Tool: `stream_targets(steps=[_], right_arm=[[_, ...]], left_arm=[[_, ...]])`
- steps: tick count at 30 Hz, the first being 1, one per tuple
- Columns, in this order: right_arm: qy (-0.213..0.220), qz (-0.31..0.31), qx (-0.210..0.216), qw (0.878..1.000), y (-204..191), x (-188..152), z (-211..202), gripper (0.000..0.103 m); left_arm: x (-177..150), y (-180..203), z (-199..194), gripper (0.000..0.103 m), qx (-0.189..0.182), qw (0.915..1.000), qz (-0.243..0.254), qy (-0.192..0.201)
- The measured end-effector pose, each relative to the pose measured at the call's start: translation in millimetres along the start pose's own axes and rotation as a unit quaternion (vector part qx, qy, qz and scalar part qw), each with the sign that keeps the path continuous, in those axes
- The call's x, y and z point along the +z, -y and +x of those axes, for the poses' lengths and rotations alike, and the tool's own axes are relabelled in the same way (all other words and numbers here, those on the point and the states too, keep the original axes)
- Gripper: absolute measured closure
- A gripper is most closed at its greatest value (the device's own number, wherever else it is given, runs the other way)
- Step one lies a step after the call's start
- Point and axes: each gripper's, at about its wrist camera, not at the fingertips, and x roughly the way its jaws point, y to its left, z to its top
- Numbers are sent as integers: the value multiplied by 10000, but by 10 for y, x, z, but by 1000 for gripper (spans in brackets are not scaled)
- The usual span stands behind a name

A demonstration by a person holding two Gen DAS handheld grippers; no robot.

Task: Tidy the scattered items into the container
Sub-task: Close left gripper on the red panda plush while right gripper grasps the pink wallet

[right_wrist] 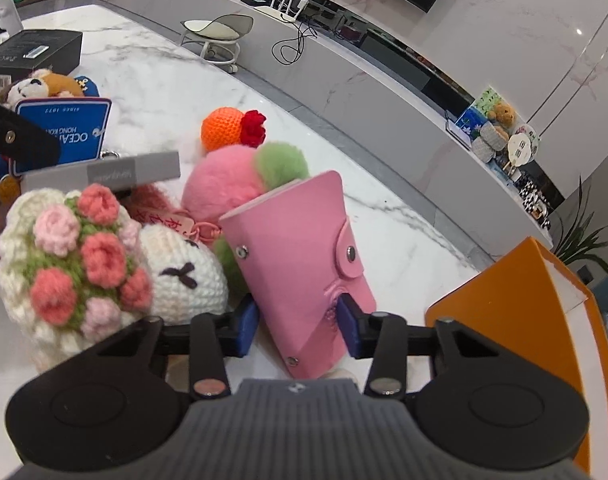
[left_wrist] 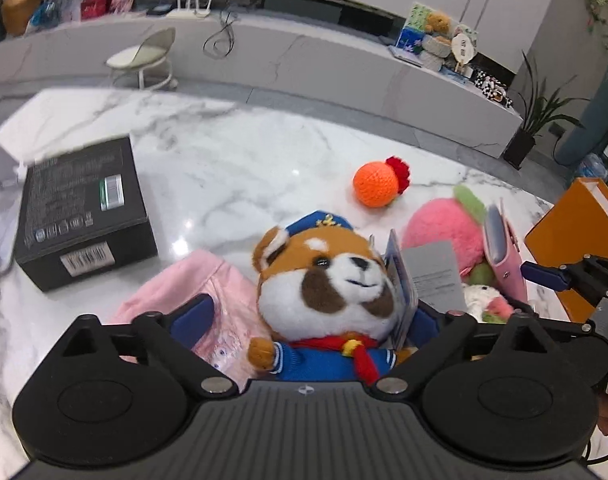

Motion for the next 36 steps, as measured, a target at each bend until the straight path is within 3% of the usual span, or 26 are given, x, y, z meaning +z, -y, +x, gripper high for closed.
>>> stream_targets(steps=[10,14,15,17,30,36], right_arm=[[-18,-81,-16,10000,0,21,-2,61],[-17,-45,-37,10000,16,33,-10,63],[-6,-33,-49,10000,19,38,-17,67],[24,7,-78,10000,30,52,-40,69],[199,947,201,9951,345,138,-295,83],[215,1235,351,9915,420,142,-363,84]], left_arm=[[19,93,-85,3,81,9996,275,-15],[48,126,-163,12,92,9997,241,40],[53,129,-185,30,63,9997,242,64],[57,136,-220,28,55,9997,243,70],[101,115,-391,45,-4,9997,137,184],[135,91,-464,46,49,9996,99,262]])
